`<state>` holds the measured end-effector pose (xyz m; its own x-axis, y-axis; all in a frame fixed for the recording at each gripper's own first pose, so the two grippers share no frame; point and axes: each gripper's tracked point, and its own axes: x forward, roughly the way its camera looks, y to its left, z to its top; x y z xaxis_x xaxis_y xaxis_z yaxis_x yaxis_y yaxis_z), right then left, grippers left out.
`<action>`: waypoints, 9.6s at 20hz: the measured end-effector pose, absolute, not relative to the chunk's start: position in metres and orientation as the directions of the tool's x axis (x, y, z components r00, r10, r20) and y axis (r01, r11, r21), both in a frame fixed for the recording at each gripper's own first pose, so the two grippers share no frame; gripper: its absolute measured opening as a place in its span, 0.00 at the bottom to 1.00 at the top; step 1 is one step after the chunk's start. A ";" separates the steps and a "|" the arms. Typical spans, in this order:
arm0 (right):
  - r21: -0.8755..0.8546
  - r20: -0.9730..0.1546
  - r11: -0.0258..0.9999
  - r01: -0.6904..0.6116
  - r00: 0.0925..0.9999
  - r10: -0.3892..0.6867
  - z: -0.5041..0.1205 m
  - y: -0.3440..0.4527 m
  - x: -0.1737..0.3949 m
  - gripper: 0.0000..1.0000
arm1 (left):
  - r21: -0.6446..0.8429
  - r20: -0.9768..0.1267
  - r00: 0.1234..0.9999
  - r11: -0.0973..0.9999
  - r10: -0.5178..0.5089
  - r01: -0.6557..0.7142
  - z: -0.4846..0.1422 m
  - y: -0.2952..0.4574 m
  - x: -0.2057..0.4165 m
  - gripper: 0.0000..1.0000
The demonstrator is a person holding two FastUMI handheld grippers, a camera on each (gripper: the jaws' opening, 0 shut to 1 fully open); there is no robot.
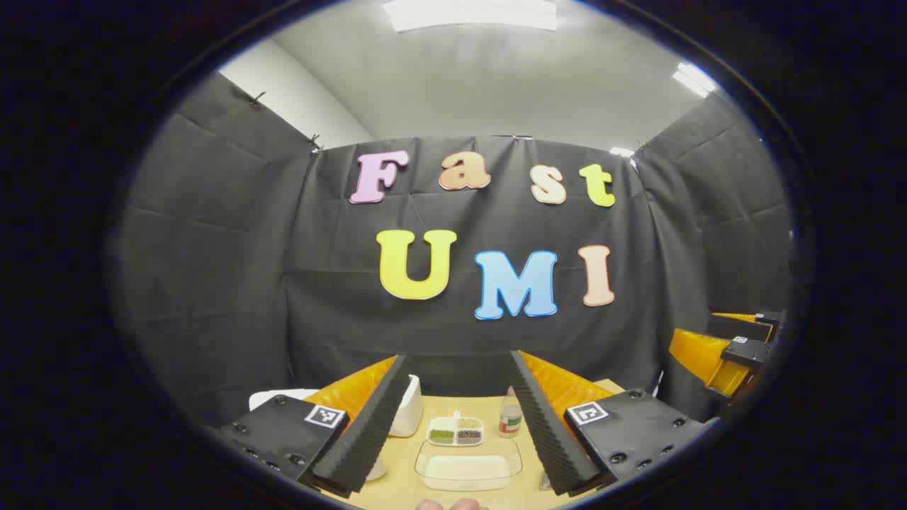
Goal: Close the left gripper, press the button to open the rice cooker; take a wooden spoon from the chopstick holder with the right hand, scoop a spoonful of rice and pour it into the rice cooker, then put the wooden spoon back into the chopstick holder.
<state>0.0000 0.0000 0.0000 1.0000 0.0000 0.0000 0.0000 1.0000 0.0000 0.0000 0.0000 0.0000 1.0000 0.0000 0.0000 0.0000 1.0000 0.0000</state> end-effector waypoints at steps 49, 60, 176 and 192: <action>0.013 -0.141 1.000 -0.018 0.990 0.020 -0.052 0.020 0.029 0.95 | -0.176 -0.698 0.701 0.915 0.143 -0.362 -0.270 0.292 0.080 0.09; 0.013 -0.153 0.999 -0.029 0.988 0.031 -0.055 0.026 0.027 0.95 | -0.123 -0.627 0.751 0.926 0.207 -0.358 -0.239 0.301 0.087 0.09; 0.954 -0.179 0.293 0.058 0.895 0.408 -0.166 0.150 0.176 0.08 | 0.058 -0.139 0.986 0.995 0.090 -0.083 -0.094 0.276 0.009 0.93; 0.953 -0.112 0.294 -0.067 0.826 0.552 -0.101 0.287 0.188 0.08 | 0.039 -0.152 0.984 0.996 0.090 -0.085 -0.118 0.338 -0.018 0.93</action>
